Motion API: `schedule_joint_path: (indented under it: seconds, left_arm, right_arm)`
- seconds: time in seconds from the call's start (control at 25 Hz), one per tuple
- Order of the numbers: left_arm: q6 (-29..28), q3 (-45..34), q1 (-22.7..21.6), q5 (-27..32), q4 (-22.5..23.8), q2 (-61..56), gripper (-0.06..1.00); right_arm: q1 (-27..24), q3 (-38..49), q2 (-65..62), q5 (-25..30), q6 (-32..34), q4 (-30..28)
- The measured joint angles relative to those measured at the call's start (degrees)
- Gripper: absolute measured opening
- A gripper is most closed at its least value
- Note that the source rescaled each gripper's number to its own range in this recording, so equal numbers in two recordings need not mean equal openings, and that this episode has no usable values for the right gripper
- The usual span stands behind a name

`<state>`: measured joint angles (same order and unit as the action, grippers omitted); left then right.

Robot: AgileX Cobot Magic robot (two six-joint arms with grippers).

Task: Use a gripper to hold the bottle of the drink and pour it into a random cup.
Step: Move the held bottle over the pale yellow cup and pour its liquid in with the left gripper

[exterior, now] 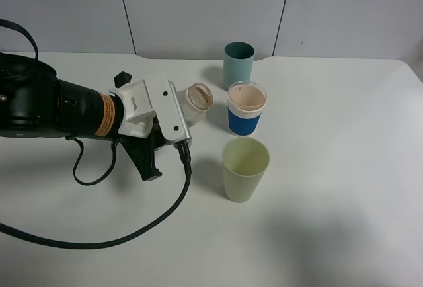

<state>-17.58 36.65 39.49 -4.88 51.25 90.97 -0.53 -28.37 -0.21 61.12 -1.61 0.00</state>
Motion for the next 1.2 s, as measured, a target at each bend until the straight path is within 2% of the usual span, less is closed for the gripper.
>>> schedule_joint_path:
  seconds: [0.56,0.88,1.2]
  left_arm:
    - [-2.7,0.4,0.0,4.1,4.0,0.0,0.05]
    - [-7.7,2.8,0.1,4.9,9.2,-0.2,0.05]
    - [-8.9,3.2,4.6,7.4,12.2,-0.2,0.05]
  right_arm:
    - [0.0,0.0,0.0,0.0,0.0,0.0]
    - [0.0,0.0,0.0,0.0,0.0,0.0]
    - [0.0,0.0,0.0,0.0,0.0,0.0]
